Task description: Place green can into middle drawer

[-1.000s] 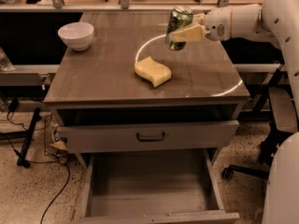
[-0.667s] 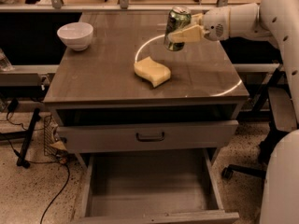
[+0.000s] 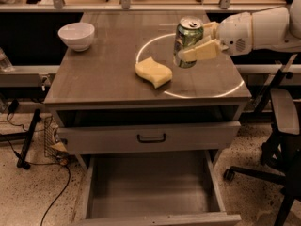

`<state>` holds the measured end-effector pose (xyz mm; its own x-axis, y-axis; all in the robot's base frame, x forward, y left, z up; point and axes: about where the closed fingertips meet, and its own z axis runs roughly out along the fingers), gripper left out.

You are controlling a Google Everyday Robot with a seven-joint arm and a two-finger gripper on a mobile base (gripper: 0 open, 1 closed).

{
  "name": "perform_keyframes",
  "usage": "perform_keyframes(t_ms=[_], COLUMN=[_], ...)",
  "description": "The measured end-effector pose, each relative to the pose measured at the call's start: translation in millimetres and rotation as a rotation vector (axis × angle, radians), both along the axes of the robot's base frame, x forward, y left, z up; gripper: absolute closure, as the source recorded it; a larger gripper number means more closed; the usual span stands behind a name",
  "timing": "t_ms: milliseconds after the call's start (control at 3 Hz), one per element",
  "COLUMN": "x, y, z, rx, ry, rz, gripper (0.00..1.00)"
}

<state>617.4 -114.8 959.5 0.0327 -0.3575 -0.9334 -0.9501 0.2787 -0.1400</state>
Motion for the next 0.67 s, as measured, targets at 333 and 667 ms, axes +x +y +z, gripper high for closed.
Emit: perform_keyframes(t_ms=[333,667], x=[-52.0,-98.6], y=[-18.6,-35.8], z=[-16.3,-67.5], rx=[-0.014,-0.052], ry=[0.006,0.076], rz=[-0.043,-0.035], gripper=[1.00,1.00])
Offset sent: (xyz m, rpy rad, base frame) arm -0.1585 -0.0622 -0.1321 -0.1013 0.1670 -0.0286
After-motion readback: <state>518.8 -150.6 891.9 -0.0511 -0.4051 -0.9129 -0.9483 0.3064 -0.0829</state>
